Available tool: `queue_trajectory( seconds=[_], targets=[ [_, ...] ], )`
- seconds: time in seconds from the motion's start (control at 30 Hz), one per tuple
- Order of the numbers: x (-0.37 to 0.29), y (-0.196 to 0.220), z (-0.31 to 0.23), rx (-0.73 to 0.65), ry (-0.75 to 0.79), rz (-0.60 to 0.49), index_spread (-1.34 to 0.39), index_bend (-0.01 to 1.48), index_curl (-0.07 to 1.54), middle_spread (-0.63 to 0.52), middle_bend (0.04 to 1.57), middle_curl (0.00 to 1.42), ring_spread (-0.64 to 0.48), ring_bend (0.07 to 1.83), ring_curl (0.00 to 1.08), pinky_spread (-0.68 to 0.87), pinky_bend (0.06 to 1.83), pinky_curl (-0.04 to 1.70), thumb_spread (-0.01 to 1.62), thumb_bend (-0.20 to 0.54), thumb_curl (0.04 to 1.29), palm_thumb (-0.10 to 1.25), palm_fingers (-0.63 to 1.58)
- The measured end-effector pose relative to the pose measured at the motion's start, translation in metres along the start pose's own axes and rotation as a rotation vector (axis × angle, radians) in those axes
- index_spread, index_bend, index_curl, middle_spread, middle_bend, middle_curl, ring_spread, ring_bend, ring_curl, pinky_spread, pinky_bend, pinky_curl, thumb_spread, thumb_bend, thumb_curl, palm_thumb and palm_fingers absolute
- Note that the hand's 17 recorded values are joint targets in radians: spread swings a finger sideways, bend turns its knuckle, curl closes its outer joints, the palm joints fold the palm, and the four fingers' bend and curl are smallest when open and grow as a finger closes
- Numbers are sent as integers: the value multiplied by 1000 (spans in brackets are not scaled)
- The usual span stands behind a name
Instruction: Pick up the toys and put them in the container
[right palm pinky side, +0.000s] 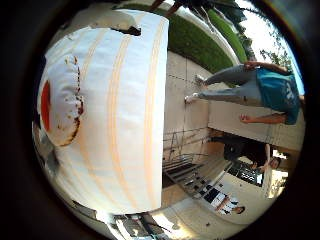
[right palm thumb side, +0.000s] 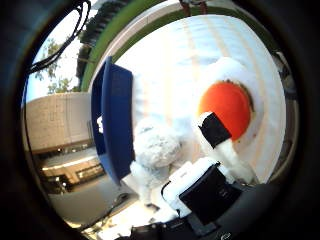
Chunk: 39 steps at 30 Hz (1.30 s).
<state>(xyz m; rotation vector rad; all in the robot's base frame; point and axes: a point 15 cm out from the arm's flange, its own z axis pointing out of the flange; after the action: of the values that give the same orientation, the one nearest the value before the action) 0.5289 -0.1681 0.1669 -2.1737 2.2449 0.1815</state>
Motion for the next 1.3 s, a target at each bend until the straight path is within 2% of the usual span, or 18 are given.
queue_trajectory(
  seconds=[0.2,0.23,0.27,0.33,0.4,0.47,0.57,0.73,0.87,1.0,1.1,1.2,1.23,1.3],
  targets=[
    [10,8,17,-56,40,-21,-138,156,276,48,217,342,302,517,334,469,713,238,1176,-23,446,659,290],
    [8,9,12,-58,52,-34,-125,155,274,34,249,354,293,576,350,474,744,241,1173,-21,447,664,429],
    [7,12,12,-69,50,-36,-161,174,272,17,362,388,272,699,381,464,811,258,1172,-22,446,665,784],
    [3,18,8,-86,45,-43,-229,170,240,8,568,441,246,860,369,457,828,211,1167,-3,453,708,1249],
    [-1,26,0,-104,40,-47,-263,219,282,-12,687,500,202,973,432,443,920,271,1159,16,467,768,1319],
    [-8,35,-10,-121,28,-50,-334,315,349,-46,848,598,129,1110,547,411,1080,361,1150,49,499,878,1282],
    [-19,51,-29,-149,15,-56,-430,455,430,-82,1000,694,58,1217,631,354,1247,455,1144,51,538,944,1177],
    [-56,89,-79,-211,-9,-94,-496,547,494,-104,1078,752,12,1278,675,309,1345,518,1143,36,565,961,1102],
    [-101,112,-128,-180,-55,-143,-557,632,580,-123,1140,805,-29,1323,711,260,1426,580,1155,17,592,966,1036],
    [-171,139,-171,-145,-134,-242,-617,705,698,-139,1195,860,-62,1390,750,211,1491,650,1171,-7,626,965,962],
    [-232,144,-198,-81,-179,-341,-641,727,754,-145,1220,882,-73,1418,763,192,1514,678,1180,-10,639,962,927],
    [-280,135,-218,-9,-210,-395,-652,735,782,-147,1232,892,-77,1431,768,184,1524,691,1183,-11,645,960,911],
    [-310,115,-222,67,-223,-407,-657,739,796,-148,1237,896,-79,1437,770,181,1529,697,1185,-6,650,968,903],
    [-329,94,-220,133,-231,-411,-671,743,836,-151,1254,909,-84,1456,777,170,1543,715,1189,-9,659,969,879]
  ],
)
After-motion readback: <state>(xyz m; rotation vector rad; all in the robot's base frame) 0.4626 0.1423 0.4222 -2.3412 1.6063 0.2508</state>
